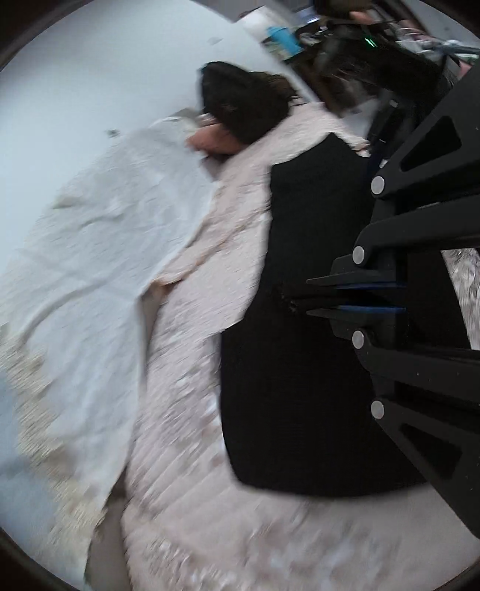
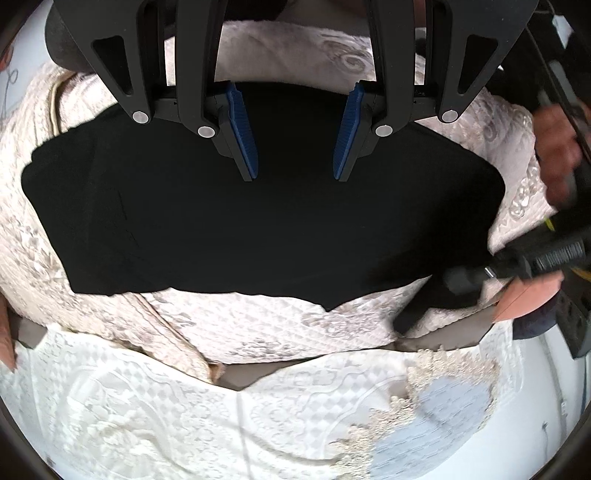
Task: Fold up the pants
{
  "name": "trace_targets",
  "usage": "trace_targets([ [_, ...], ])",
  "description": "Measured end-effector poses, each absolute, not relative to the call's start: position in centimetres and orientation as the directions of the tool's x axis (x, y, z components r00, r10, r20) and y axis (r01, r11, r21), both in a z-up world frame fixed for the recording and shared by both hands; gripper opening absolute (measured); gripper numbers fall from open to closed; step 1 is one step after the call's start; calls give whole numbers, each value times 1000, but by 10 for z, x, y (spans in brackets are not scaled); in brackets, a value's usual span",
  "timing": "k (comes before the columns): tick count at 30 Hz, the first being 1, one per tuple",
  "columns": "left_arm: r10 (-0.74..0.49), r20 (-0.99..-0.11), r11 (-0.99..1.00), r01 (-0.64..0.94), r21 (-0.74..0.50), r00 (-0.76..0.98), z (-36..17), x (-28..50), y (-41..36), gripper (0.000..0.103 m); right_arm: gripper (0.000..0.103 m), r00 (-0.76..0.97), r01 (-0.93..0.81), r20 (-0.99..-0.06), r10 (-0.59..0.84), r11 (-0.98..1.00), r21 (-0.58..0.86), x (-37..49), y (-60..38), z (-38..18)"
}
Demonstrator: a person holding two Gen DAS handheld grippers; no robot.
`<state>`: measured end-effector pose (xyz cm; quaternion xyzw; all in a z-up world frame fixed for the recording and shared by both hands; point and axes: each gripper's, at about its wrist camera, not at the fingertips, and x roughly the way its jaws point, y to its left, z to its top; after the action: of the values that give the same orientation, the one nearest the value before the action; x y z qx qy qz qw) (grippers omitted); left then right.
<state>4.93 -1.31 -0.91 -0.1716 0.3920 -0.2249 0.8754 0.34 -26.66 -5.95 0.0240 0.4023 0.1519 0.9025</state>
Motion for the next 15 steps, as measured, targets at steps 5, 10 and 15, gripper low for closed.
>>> trace_targets([
  [5, -540, -671, 838, 256, -481, 507, -43, 46, -34, 7, 43, 624, -228, -727, 287, 957, 181, 4, -278, -65],
  [10, -558, -661, 827, 272, -491, 502, -42, 44, -32, 7, 43, 619, -222, -729, 294, 955, 197, 10, -279, -69],
  [15, -585, -654, 811, 324, -487, 480, -44, 35, -35, 7, 43, 616, -230, -720, 321, 947, 225, 13, -275, -66],
])
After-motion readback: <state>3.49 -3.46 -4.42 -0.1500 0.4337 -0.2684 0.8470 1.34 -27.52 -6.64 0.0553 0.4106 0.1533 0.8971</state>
